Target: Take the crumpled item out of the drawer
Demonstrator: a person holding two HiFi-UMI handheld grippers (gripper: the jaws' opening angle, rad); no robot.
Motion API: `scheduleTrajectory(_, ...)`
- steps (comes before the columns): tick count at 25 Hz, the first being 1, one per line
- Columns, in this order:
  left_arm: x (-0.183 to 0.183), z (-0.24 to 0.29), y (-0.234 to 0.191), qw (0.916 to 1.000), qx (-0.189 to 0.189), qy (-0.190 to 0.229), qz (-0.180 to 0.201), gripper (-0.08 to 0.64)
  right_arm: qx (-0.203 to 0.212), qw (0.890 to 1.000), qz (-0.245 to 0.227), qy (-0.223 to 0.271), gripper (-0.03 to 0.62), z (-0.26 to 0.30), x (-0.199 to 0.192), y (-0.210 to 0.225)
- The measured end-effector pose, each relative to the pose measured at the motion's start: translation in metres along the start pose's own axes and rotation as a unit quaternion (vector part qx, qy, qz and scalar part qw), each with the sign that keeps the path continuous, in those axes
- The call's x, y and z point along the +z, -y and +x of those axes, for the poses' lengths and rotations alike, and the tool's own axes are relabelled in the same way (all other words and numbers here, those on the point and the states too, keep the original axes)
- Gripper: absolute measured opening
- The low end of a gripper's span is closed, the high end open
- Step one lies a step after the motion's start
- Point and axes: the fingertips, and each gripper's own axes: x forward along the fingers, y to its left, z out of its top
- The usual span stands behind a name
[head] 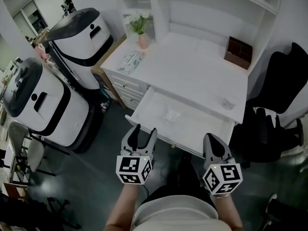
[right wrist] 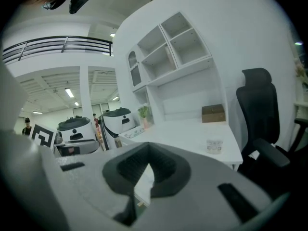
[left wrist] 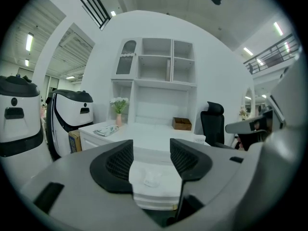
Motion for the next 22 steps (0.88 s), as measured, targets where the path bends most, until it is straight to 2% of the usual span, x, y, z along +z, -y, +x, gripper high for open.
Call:
scheduleTrajectory(11,-0.008,0.053,0.001,0.9989,-0.020,-0.039,0.018,0.222,-0.011,1.000,0.013,-0.003,0.002,0.031,0.008,0.023)
scheduleTrajectory(22,-0.036,0.113,0.007,0.9933,-0.035,-0.107,0.029,0.224,-0.012,1.000,0.023,-0.010,0.002,0.068,0.016,0.050)
